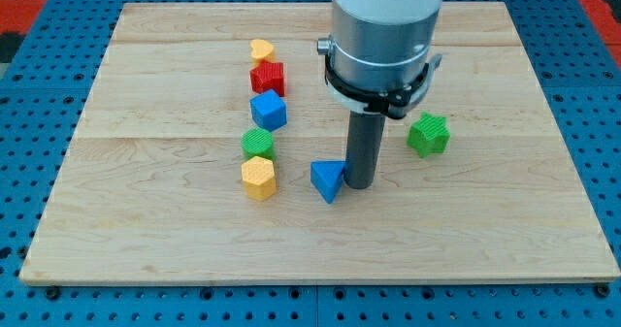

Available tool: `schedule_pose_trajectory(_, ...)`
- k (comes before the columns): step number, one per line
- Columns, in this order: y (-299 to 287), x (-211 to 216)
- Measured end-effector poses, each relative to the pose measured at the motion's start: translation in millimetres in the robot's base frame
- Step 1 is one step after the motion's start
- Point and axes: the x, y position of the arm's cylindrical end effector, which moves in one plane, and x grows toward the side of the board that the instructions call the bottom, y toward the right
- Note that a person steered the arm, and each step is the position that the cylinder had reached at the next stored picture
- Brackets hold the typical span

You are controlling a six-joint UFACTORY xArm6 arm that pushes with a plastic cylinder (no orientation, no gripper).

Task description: Move the blue triangle below the yellow hexagon

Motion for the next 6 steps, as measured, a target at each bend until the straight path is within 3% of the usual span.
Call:
schedule_pose_trajectory(1,-3,-16)
schedule_pose_trajectory(3,-23,18)
schedule_pose_trajectory(5,-22,-17)
schedule_pose_trajectory(6,-67,19)
